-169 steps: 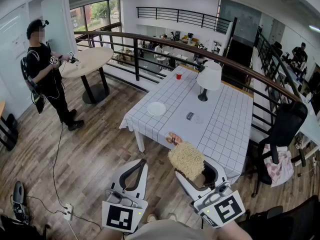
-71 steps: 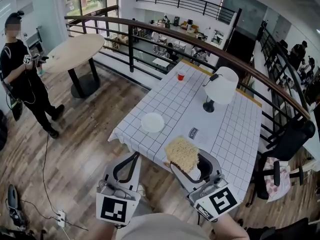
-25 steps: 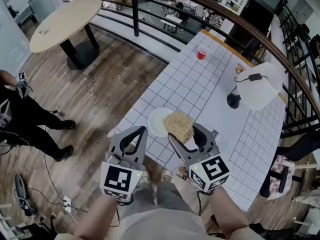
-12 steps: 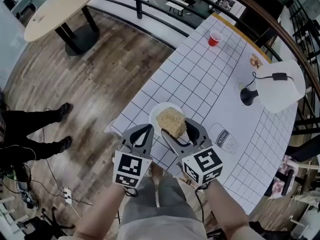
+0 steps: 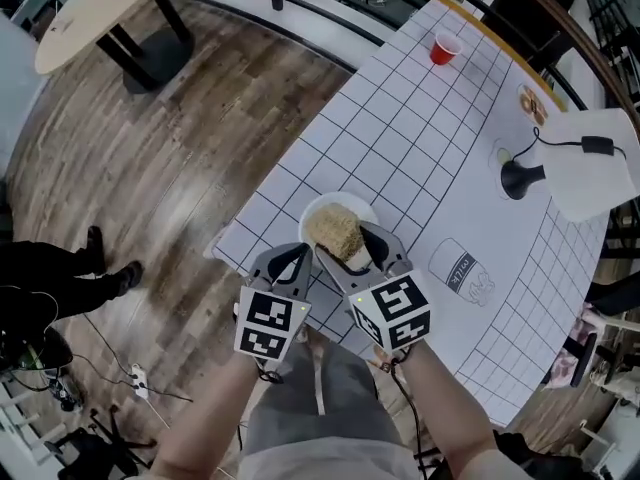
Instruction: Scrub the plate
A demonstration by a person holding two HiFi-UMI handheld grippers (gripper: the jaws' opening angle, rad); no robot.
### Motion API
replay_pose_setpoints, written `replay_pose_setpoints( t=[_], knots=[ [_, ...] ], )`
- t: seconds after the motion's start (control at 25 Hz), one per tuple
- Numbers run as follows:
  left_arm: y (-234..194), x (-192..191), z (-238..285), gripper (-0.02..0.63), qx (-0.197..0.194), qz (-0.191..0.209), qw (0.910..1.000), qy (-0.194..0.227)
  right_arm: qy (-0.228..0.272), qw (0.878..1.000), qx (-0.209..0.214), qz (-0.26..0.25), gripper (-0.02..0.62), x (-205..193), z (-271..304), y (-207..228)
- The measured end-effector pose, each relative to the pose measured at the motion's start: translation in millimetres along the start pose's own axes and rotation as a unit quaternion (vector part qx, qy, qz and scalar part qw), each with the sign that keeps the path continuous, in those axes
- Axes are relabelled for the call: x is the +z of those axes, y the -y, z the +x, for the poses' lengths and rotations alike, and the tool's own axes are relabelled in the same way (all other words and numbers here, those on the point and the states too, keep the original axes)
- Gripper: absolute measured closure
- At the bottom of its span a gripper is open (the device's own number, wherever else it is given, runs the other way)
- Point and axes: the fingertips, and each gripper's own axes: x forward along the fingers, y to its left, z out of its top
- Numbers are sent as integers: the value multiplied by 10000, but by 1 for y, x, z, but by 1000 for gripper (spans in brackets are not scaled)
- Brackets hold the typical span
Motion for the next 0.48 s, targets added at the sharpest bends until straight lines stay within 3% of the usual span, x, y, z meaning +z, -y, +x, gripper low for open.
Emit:
replay_pose_setpoints(
  t=[0.28,0.48],
  knots=[
    [1,-20,21,589,32,64,9997,-228,-358,9990,250,93,334,-24,29,4],
    [1,-28,32,589,70,20,9993,-379,-642,9979,122,-28,334,-41,38,15]
  ],
)
